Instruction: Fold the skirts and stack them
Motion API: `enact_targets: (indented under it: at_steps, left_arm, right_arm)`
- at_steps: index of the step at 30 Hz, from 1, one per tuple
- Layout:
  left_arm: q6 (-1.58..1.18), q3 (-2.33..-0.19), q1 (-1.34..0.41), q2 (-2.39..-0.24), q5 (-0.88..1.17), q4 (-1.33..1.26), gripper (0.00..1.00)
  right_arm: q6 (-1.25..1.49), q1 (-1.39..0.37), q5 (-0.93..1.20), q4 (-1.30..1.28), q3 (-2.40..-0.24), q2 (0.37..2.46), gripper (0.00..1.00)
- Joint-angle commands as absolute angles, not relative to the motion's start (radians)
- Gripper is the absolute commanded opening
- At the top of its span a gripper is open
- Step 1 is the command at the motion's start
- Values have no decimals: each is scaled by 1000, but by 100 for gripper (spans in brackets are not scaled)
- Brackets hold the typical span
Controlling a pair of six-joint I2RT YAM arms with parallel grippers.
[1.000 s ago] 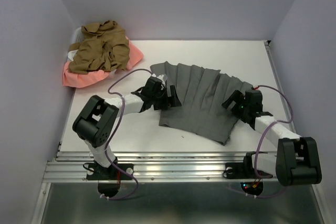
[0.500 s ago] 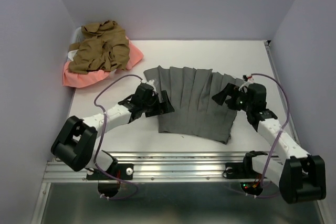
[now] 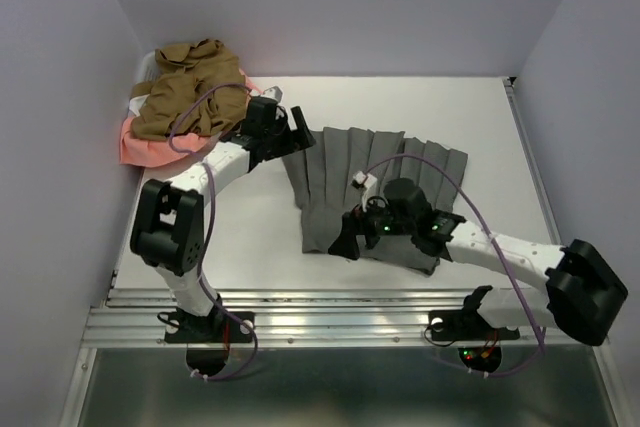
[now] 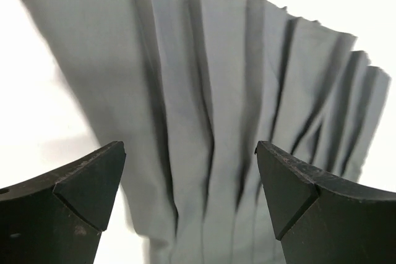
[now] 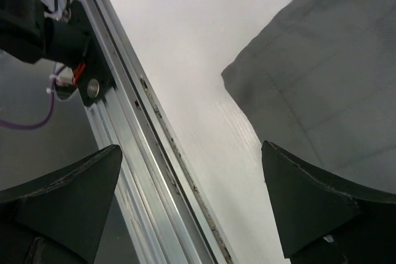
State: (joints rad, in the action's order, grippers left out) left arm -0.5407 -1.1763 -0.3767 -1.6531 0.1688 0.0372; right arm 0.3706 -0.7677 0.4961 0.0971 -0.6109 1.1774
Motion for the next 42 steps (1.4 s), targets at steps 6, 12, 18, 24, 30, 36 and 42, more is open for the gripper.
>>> enact_targets:
  at_steps: [6, 12, 18, 24, 30, 36, 42]
  left_arm:
    - [-413, -1350, -374, -1844, 198, 106, 99]
    - [-420, -1376, -350, -1970, 225, 92, 99]
    - [-407, -1440, -347, -2063, 197, 116, 99]
    - [-376, -1460, -336, -2124, 184, 124, 99]
    - [-348, -1514, -333, -2189, 181, 150, 99]
    - [-318, -1644, -330, -2267, 173, 218, 99]
    - [-314, -1643, -330, -2249, 167, 220, 99]
  right_arm:
    - [247, -943, 394, 248, -811, 1472, 100]
    - [288, -976, 417, 340, -867, 1618, 100]
    - [294, -985, 405, 325, -893, 1729, 100]
    - [325, -985, 379, 339, -832, 1779, 100]
    - [327, -1003, 374, 319, -743, 1763, 100]
    - [264, -1045, 391, 238, -715, 1735, 100]
    - [265, -1045, 338, 235, -725, 1720, 100]
